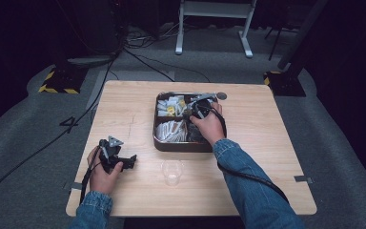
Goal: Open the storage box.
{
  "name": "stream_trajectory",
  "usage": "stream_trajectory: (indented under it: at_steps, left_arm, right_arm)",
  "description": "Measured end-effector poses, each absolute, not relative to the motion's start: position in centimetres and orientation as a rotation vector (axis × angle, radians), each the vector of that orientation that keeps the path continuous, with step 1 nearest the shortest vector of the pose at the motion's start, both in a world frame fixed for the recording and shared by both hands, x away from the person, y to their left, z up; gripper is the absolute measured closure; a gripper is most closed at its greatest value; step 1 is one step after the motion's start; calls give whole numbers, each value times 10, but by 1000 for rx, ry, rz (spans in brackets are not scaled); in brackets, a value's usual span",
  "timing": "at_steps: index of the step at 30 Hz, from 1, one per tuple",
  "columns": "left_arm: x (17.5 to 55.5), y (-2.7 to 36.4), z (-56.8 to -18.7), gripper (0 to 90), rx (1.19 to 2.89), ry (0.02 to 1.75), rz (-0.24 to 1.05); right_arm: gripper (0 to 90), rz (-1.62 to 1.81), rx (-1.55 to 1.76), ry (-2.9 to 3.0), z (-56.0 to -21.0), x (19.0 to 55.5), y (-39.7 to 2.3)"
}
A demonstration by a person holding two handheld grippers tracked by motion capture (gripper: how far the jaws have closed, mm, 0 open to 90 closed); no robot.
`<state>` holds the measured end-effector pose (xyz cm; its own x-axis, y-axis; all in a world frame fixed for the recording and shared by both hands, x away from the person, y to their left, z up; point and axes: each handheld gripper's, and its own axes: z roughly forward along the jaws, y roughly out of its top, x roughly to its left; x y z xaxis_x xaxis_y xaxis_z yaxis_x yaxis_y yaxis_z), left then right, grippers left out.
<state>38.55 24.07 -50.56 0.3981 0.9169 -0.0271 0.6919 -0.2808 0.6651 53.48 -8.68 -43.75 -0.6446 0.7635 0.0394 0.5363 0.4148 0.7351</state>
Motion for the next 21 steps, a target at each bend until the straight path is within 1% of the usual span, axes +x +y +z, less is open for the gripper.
stream_trajectory:
  at_steps: [21]
  left_arm:
    - [386, 241, -506, 1, 2062, 1369, 489]
  right_arm:
    - [588, 1075, 1198, 2325, -437, 534, -83]
